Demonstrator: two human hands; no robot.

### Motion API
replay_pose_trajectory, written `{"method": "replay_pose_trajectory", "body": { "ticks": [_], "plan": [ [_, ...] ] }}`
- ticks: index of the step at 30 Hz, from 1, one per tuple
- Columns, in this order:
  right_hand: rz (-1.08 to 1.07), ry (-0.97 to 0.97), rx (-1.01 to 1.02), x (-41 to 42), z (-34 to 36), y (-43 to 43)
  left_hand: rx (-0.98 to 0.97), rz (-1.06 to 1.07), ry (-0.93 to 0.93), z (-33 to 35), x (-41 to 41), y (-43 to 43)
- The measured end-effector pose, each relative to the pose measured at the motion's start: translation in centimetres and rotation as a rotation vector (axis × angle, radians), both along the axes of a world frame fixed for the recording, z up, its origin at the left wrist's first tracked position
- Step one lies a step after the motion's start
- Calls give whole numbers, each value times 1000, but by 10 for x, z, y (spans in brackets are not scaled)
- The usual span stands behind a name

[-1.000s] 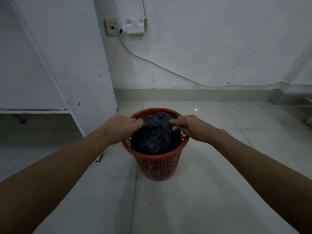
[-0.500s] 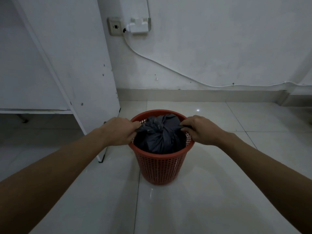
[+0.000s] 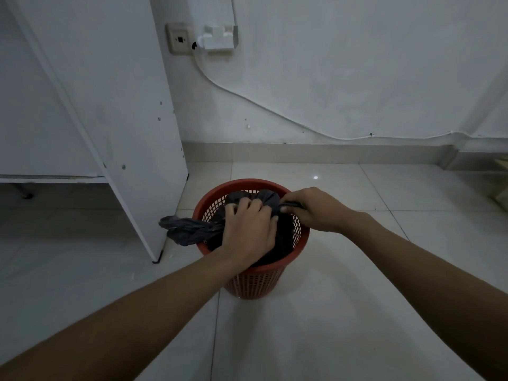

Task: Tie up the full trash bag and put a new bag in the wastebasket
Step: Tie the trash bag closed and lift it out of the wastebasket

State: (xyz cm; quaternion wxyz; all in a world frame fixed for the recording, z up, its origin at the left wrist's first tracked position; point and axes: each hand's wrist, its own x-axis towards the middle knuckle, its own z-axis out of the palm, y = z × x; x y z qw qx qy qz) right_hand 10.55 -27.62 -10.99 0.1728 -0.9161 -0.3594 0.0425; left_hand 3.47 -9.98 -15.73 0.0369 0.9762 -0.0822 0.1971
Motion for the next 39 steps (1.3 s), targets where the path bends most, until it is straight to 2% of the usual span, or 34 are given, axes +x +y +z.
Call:
{"method": "replay_pose_trajectory", "body": {
  "ticks": [3,9,11,14,16,17,19,21,23,25,29,31,33,36,39],
  "plan": [
    [1,-78,-106,4,8,-6,5,0,82,-10,-2,3],
    [-3,-124,-132,12,18,-8,64,-38,146,-12,3,9],
    [-22,-160,-173,15,16,-6,-18,-63,225,-12,5,10],
    [-5,-228,-295,20,26,-5,-295,-228,362,-4,5,29],
    [37,-243,-414,20,33,-1,-443,-308,335,8,1,51],
    [54,-205,-470,17,35,2,-467,-305,304,13,-3,63],
    [86,-122,-514,9,32,15,-371,-262,294,20,-7,82],
    [152,-75,-418,0,25,32,-223,-224,408,26,-8,89],
    [195,-1,-303,-6,17,49,-178,-204,536,29,-5,90],
    [210,32,-271,-10,8,60,-159,-191,595,34,-1,90],
    [219,43,-155,-12,-1,68,-189,-165,620,62,12,103],
    [222,27,-145,-9,-2,74,-346,-179,663,77,19,109],
    [163,106,-145,-8,-5,81,-394,-204,620,86,20,107],
    [100,312,-51,-12,-9,90,-277,-259,472,88,20,104],
    [132,281,15,-16,-13,93,-288,-275,505,87,20,108]
  ]
}}
